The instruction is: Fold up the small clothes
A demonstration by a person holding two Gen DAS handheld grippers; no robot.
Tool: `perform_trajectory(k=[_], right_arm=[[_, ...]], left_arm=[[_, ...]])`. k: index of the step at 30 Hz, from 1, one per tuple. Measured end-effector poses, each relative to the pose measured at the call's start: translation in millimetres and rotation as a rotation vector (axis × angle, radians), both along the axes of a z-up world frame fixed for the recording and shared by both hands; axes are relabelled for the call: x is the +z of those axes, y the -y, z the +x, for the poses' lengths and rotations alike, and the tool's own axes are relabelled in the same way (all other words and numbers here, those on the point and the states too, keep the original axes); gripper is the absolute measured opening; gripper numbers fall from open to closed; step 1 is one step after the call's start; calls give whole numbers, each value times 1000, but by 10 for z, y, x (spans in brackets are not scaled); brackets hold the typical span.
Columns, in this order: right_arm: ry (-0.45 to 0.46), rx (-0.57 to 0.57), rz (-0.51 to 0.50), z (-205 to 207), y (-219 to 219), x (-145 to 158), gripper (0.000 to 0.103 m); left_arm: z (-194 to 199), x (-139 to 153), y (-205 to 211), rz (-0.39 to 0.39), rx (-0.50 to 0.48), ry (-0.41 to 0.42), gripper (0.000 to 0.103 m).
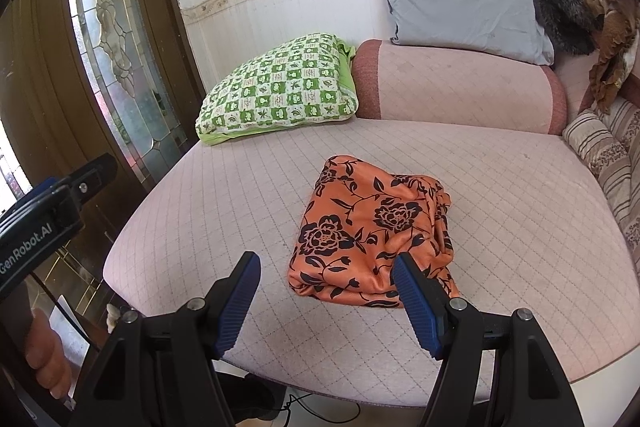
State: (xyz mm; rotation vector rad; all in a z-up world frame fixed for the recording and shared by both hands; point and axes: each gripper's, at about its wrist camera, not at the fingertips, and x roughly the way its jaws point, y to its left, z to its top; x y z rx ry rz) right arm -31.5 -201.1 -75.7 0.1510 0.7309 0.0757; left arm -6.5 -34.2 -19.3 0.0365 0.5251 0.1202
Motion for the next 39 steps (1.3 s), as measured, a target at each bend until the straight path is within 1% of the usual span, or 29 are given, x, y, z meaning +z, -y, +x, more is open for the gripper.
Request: perform_trajectory(k=[13,39], right_arm=[[2,-8,-9,36,-49,33,72],[11,12,-50,73,-316,113,72]], left_arm=[[-4,-6,-58,-15,1,2,94],[-28,-9,-215,-59,13,14,94]])
